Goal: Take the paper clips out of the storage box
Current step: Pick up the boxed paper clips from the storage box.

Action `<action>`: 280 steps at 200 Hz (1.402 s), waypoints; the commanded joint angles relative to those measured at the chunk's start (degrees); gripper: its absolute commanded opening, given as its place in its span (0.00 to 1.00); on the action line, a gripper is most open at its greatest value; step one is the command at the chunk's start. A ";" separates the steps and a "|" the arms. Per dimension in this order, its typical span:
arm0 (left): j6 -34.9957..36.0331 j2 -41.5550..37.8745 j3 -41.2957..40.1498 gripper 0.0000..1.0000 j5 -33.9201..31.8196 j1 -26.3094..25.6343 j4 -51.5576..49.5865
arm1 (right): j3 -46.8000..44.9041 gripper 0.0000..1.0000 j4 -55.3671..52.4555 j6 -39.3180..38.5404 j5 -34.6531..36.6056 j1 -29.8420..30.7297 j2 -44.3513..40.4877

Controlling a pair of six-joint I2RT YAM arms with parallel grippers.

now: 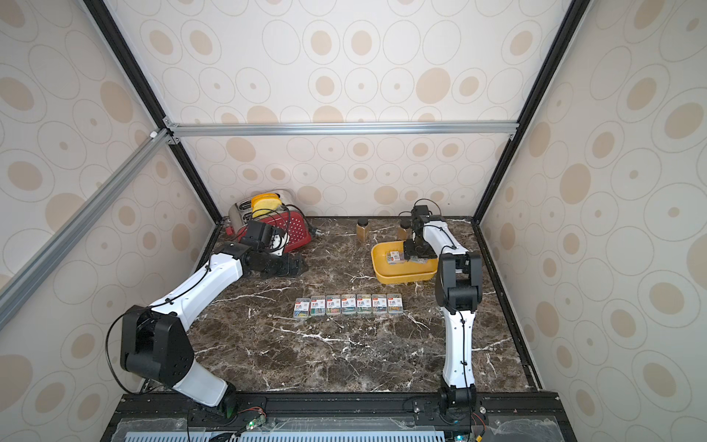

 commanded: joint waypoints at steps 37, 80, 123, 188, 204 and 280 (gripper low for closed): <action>5.86 -3.45 1.54 0.99 5.53 0.40 3.41 | 2.13 0.50 -3.88 2.77 -15.26 0.19 -12.79; 9.75 -7.35 -0.91 0.99 12.34 0.34 7.84 | -0.50 0.48 -3.47 7.52 -37.96 2.83 -18.55; 12.74 -12.34 -4.99 0.98 15.79 -0.70 13.22 | -8.28 0.48 8.03 21.09 -58.31 6.92 -24.00; 18.49 -19.46 -9.14 0.99 14.49 -5.49 18.93 | -21.37 0.47 39.80 48.66 -71.05 11.07 -29.94; 20.03 -20.19 -9.61 0.99 15.30 -5.65 19.97 | -23.24 0.47 46.05 53.66 -72.17 12.13 -30.91; 26.84 -21.08 -10.80 0.99 19.98 -7.08 29.27 | -25.30 0.47 51.13 58.32 -74.23 17.75 -32.72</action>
